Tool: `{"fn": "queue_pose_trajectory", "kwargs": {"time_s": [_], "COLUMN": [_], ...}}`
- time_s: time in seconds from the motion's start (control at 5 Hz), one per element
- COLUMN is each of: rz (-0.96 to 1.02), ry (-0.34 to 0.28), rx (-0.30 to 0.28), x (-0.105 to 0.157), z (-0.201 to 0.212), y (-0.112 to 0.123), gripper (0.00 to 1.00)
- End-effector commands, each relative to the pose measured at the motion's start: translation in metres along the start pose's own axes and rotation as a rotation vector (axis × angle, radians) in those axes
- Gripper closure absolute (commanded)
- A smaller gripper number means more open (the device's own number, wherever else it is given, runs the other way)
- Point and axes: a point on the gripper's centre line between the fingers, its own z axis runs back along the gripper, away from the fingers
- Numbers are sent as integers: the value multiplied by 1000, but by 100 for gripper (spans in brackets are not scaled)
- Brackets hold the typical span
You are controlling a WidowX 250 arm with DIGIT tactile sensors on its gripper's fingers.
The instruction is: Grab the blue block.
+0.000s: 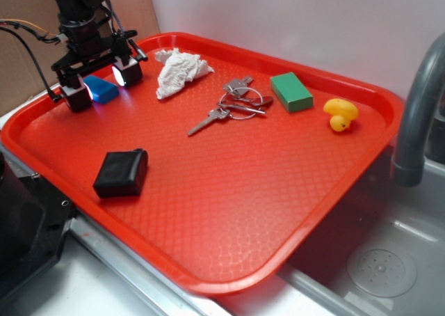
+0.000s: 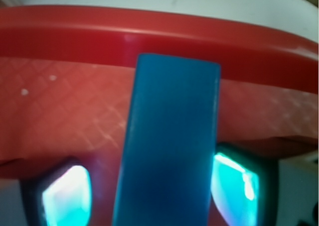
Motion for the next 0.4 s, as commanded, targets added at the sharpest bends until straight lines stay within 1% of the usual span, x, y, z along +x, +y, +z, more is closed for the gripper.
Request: {"fn": "queue_pose_trajectory", "kwargs": {"time_s": [0.0, 0.2], "rz": [-11, -42], "ry": [-13, -39], "rx": [16, 35], "x": [4, 0], "z": [-4, -3], "y": [2, 2], "gripper": [0, 100]}}
